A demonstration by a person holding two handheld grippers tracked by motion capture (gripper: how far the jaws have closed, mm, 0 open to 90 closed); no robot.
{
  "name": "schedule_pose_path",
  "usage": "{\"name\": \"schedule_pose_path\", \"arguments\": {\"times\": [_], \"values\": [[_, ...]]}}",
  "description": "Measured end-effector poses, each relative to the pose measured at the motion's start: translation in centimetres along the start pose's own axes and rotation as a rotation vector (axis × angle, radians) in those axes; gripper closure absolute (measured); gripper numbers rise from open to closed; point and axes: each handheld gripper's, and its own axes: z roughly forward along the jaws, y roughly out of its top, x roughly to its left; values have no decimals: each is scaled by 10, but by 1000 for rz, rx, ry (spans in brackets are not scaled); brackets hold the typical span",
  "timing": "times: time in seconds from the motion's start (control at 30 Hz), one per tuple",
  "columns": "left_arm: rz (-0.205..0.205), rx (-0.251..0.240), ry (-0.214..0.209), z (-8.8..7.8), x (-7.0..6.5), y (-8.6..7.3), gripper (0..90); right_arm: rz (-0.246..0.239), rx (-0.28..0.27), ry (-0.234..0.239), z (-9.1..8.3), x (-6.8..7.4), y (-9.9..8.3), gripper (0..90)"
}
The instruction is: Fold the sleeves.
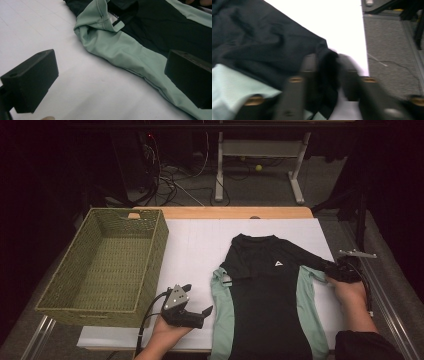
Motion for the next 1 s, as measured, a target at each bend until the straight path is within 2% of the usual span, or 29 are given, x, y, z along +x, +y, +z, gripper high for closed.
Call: {"name": "schedule_pose_path", "arguments": {"times": [0.03, 0.07, 0.17, 0.27, 0.4, 0.73, 0.9, 1.0], "values": [[0, 0, 1, 0, 0, 0, 0, 5, 0, 17, -1, 0, 0, 842], [-2, 1, 1, 0, 0, 0, 0, -4, -12, 13, -2, 1, -1, 880], [-3, 1, 0, 0, 0, 0, 0, -48, -51, 9, -10, 9, 1, 883], [-4, 7, 0, 1, 0, 0, 0, -84, -114, 23, -24, 20, 5, 884], [-5, 15, -4, 1, 1, 1, 0, -129, -154, 22, -35, 33, 10, 884], [-2, 4, -11, 0, 1, 0, 0, -210, -183, 8, -52, 67, 17, 884], [-1, -19, -20, -2, 1, -1, 0, -243, -174, 7, -53, 87, 20, 884], [3, -20, -26, -2, 0, -1, 0, -286, -185, 11, -58, 102, 23, 884]]}}
